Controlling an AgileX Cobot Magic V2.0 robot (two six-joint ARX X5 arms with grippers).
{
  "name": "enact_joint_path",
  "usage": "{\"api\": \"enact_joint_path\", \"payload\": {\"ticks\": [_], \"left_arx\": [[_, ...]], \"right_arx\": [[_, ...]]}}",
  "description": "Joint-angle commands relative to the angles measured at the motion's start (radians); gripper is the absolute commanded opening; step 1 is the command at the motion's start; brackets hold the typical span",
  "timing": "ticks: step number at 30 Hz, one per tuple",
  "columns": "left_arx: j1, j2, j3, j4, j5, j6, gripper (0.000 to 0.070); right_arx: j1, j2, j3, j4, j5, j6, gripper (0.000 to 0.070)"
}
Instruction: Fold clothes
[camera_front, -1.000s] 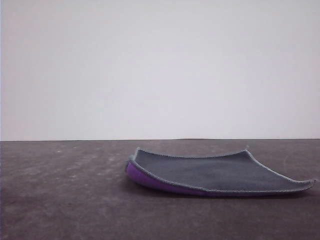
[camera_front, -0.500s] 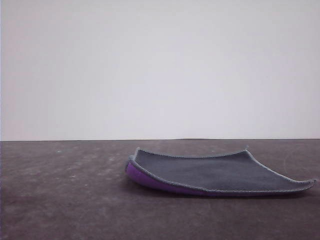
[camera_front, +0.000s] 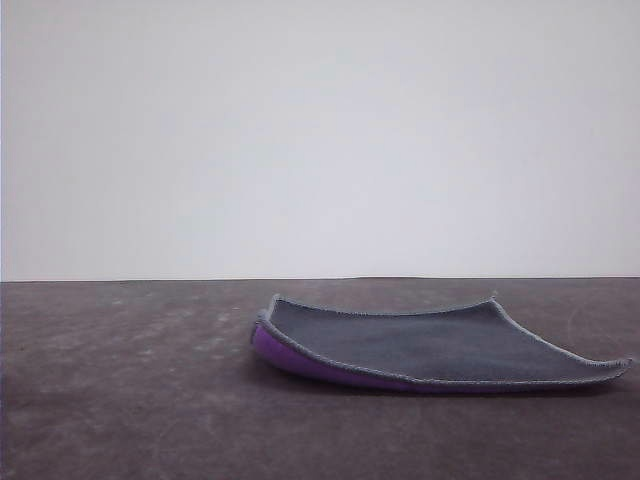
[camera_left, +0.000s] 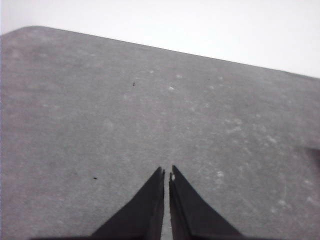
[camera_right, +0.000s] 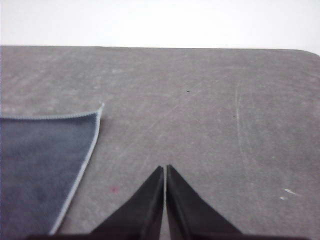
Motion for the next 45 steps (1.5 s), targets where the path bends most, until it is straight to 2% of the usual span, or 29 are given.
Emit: {"api": "enact_joint_path", "payload": {"ticks": [1,3,5,9,12,17,22,27,35,37,40,42,43,45], "left_arx": [[0.000,0.000,0.014,-0.003,0.003,-0.064,0.0002],[0.000,0.010,0.058,-0.004,-0.006,-0.097,0.0003],[0.001,0.040,0.118,-0.003,-0.016,-0.131,0.0003],[0.000,0.162,0.263,-0.004,-0.013,-0.134,0.0003],[0.000,0.298,0.384,-0.004,0.015,-0.110,0.0003],[0.000,0.554,0.584,-0.021,0.156,-0.057,0.0003],[0.000,0.779,0.719,-0.033,0.317,-0.036,0.0003],[-0.004,0.948,0.758,-0.030,0.412,-0.036,0.0003],[-0.036,1.136,0.758,-0.046,0.476,-0.035,0.0007],[-0.049,1.168,0.758,-0.051,0.477,-0.031,0.0037],[-0.068,1.203,0.758,-0.064,0.477,-0.028,0.0043],[-0.080,1.221,0.758,-0.069,0.477,-0.028,0.0097],[-0.085,1.227,0.758,-0.071,0.477,-0.028,0.0142],[-0.096,1.238,0.758,-0.071,0.477,-0.029,0.0243]], "right_arx": [[-0.001,0.001,0.010,0.025,0.000,0.093,0.0004],[-0.001,0.011,0.043,0.028,0.000,0.158,0.0004],[-0.001,0.043,0.088,0.028,0.000,0.181,0.0004],[-0.001,0.177,0.217,0.027,-0.006,0.181,0.0004],[-0.001,0.326,0.349,0.022,-0.047,0.174,0.0004],[0.000,0.596,0.594,-0.073,-0.151,0.104,0.0005],[0.002,0.820,0.773,-0.191,-0.185,0.030,0.0005],[0.005,0.982,0.814,-0.184,-0.194,0.006,0.0004],[0.008,1.171,0.814,-0.180,-0.278,0.005,0.0005],[0.008,1.200,0.814,-0.181,-0.305,0.006,0.0005],[0.008,1.227,0.814,-0.188,-0.332,0.009,0.0006],[0.008,1.233,0.814,-0.195,-0.342,0.008,0.0020],[0.008,1.235,0.814,-0.195,-0.343,0.008,0.0047],[0.008,1.236,0.814,-0.199,-0.342,0.008,0.0203]]}}
